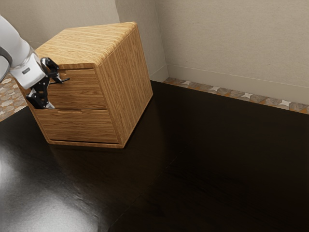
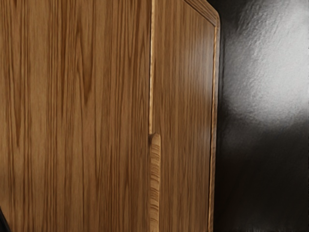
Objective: Pull the drawer handle with one arm to open the drawer
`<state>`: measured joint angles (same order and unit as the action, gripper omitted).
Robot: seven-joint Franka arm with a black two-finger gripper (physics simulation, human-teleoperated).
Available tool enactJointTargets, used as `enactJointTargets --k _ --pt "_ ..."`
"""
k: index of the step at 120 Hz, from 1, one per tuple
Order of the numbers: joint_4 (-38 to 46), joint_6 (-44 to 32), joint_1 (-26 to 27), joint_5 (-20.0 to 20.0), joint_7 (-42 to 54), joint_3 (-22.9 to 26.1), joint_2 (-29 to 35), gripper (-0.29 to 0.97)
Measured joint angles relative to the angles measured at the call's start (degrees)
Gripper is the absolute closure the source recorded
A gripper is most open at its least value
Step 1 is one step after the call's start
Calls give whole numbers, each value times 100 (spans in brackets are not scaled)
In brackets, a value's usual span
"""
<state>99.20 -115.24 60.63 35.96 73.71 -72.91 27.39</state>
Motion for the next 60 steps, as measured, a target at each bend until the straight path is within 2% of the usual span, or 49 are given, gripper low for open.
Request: enactJointTargets --k 26,38,60 --pt "57 -13 -212 -63 81 161 -6 12" --pt "52 -16 -375 -97 107 342 -6 41" --pt "50 -39 -493 -99 140 468 -7 57"
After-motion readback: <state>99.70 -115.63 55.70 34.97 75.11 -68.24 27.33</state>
